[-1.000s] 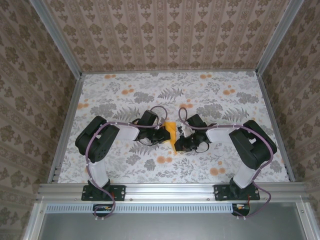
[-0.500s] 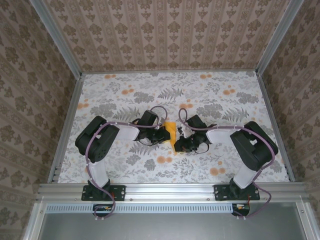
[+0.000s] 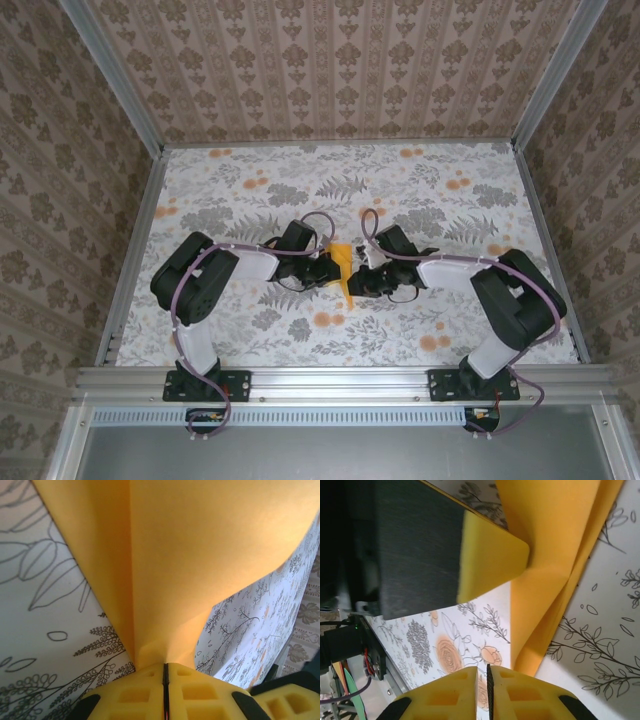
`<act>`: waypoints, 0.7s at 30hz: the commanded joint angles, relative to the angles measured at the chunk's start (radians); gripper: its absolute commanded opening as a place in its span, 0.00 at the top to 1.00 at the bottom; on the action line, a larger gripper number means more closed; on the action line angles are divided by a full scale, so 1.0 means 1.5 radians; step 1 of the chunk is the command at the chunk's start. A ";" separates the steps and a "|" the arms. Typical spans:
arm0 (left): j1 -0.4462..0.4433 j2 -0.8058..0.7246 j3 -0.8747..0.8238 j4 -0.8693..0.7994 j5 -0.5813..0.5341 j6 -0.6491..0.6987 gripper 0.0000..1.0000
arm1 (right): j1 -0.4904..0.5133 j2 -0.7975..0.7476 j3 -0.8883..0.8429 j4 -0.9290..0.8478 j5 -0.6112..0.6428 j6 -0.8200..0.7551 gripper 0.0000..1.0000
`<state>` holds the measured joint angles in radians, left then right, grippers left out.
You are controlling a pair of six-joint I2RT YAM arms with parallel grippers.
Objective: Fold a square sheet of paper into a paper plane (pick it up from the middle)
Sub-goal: Fold the wing for the fifth time at the center of the table.
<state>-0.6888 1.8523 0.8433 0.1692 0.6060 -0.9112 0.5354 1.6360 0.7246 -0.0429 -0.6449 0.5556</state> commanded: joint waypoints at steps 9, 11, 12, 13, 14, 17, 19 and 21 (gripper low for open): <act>-0.002 0.023 0.001 -0.055 -0.036 0.008 0.89 | 0.017 0.057 0.009 0.013 0.005 0.021 0.88; -0.001 0.023 0.002 -0.055 -0.036 0.007 0.89 | 0.017 0.058 0.005 0.009 0.007 0.021 0.88; -0.001 0.023 0.002 -0.056 -0.037 0.006 0.89 | 0.018 0.058 0.004 0.005 0.009 0.020 0.88; 0.000 0.023 0.003 -0.056 -0.038 0.006 0.89 | 0.018 0.057 0.002 0.004 0.010 0.019 0.88; -0.001 0.023 0.003 -0.057 -0.038 0.005 0.89 | 0.019 0.056 0.001 0.000 0.012 0.019 0.88; -0.001 0.026 0.003 -0.058 -0.038 0.003 0.89 | 0.018 0.059 0.003 -0.013 0.017 0.014 0.88; -0.001 0.028 0.005 -0.058 -0.038 0.002 0.88 | 0.019 0.064 0.006 -0.021 0.021 0.012 0.88; -0.001 0.029 0.005 -0.059 -0.038 0.000 0.88 | 0.019 0.071 0.007 -0.028 0.025 0.009 0.88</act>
<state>-0.6888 1.8534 0.8513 0.1558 0.6056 -0.9115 0.5549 1.7153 0.7338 -0.0265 -0.6315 0.5797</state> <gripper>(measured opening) 0.118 0.118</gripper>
